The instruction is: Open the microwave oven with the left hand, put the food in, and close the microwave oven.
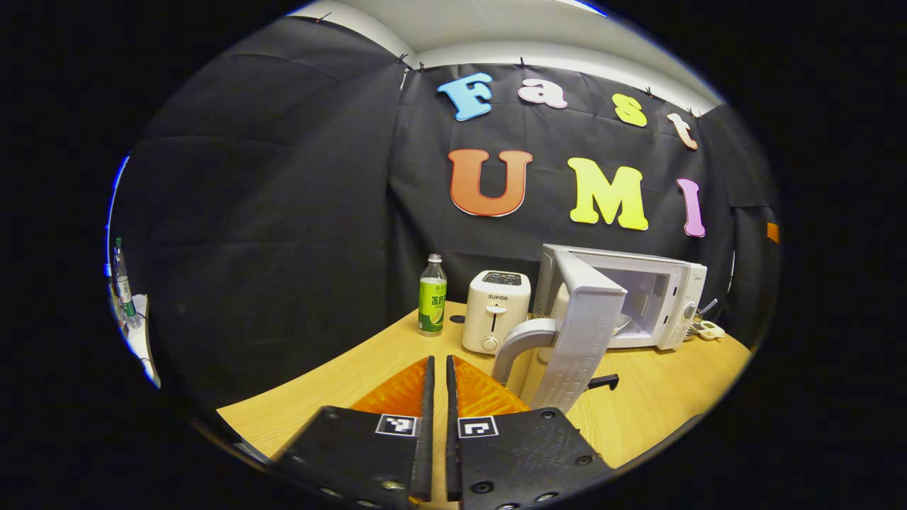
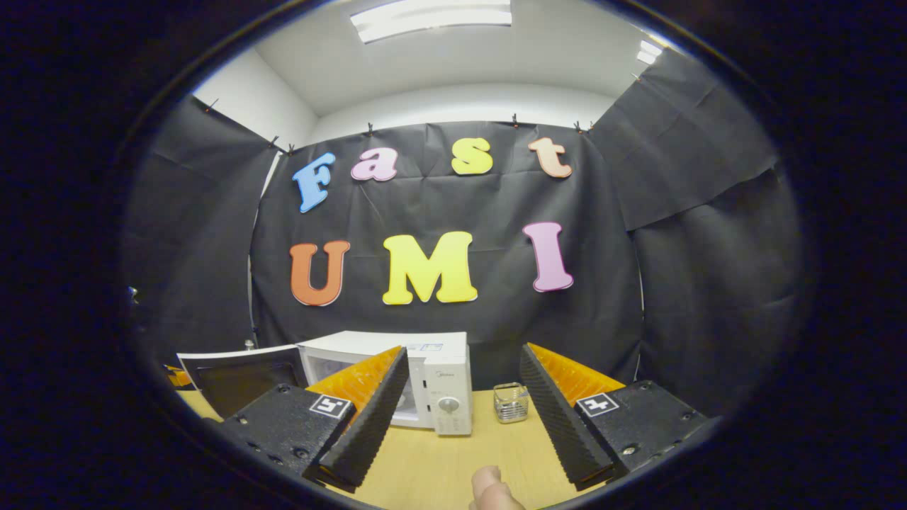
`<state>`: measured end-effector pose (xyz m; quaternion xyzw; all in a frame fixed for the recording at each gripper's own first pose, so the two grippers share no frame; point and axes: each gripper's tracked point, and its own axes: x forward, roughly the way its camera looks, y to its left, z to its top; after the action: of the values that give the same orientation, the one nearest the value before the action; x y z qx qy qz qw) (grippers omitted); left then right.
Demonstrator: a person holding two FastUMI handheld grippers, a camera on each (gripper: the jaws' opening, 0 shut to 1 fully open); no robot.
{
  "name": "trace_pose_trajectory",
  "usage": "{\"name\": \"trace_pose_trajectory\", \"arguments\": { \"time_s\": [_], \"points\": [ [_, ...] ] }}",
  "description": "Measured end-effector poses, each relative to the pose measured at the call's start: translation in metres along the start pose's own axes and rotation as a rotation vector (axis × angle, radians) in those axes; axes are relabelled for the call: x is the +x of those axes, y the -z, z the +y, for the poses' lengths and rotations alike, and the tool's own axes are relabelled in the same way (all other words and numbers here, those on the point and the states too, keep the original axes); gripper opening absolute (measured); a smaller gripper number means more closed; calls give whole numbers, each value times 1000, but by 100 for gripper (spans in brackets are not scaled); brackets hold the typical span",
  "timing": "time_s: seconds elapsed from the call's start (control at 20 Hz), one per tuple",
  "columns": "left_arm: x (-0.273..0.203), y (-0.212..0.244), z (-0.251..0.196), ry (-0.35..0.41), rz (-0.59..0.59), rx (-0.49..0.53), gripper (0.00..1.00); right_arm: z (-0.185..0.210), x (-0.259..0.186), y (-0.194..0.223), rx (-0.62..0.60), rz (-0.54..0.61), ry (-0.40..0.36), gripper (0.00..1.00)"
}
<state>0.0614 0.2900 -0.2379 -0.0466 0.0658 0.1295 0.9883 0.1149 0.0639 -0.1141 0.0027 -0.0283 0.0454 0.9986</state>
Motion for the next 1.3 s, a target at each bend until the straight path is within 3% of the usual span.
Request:
{"name": "trace_pose_trajectory", "arguments": {
  "time_s": [0.3, 0.4, 0.45, 0.5, 0.85, 1.05, 1.3],
  "points": [
    [-1, 3, -22, 10, 17, 5, 0, -24, -26, -16, -25, -26, -8, 100],
    [-3, 1, -41, 51, 20, -15, 0, -31, -31, -18, -33, -36, -5, 100],
    [-4, 0, -53, 73, 19, -18, 0, -35, -32, -20, -36, -41, -3, 91],
    [-7, 0, -66, 100, 17, -8, 0, -39, -35, -22, -34, -44, -4, 100],
    [0, 6, -175, 284, 12, 71, 0, -65, -58, -33, -8, -52, -25, 100],
    [7, 6, -234, 382, 9, 46, 0, -90, -62, -33, -23, -68, 6, 100],
    [26, 18, -284, 454, 34, 65, 0, -103, -64, -28, 8, -58, 2, 100]
  ]
}}
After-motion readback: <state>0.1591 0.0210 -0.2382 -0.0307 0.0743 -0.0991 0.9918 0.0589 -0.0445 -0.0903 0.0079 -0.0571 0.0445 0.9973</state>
